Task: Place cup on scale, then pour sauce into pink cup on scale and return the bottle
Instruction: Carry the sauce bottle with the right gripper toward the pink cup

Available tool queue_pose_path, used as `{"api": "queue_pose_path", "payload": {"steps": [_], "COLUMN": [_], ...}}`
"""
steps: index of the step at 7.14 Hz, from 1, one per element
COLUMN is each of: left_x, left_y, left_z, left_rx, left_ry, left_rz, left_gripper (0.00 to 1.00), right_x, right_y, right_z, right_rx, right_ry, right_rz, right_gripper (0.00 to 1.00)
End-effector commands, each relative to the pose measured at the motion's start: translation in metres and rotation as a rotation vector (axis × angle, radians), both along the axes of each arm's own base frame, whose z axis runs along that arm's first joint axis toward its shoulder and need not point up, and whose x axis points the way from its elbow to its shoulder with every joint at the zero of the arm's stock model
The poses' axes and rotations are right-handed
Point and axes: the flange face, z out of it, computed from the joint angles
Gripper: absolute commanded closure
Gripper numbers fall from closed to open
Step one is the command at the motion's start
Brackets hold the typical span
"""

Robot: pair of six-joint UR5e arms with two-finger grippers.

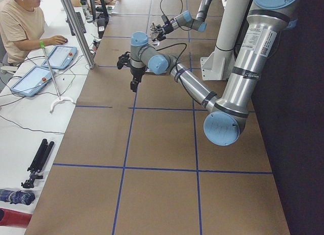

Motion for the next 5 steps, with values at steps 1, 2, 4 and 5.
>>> {"api": "queue_pose_path", "payload": {"steps": [1, 2, 4, 5], "left_x": [-0.001, -0.001, 0.0, 0.0], "left_y": [0.0, 0.0, -0.001, -0.001], "left_z": [-0.002, -0.002, -0.001, -0.001], "left_rx": [0.003, 0.002, -0.001, -0.001], "left_ry": [0.002, 0.0, 0.0, 0.0], "left_rz": [-0.002, -0.003, -0.002, 0.0], "left_gripper": [0.18, 0.18, 0.18, 0.18], "right_x": [-0.009, -0.012, -0.012, -0.018], "right_y": [-0.011, -0.013, -0.003, 0.002], "right_z": [-0.016, -0.013, -0.024, -0.023], "right_rx": [-0.01, -0.002, 0.089, 0.116], "right_ry": [0.148, 0.278, 0.464, 0.537], "right_rz": [0.092, 0.141, 0.138, 0.125], "right_gripper": [1.0, 1.0, 1.0, 1.0]}}
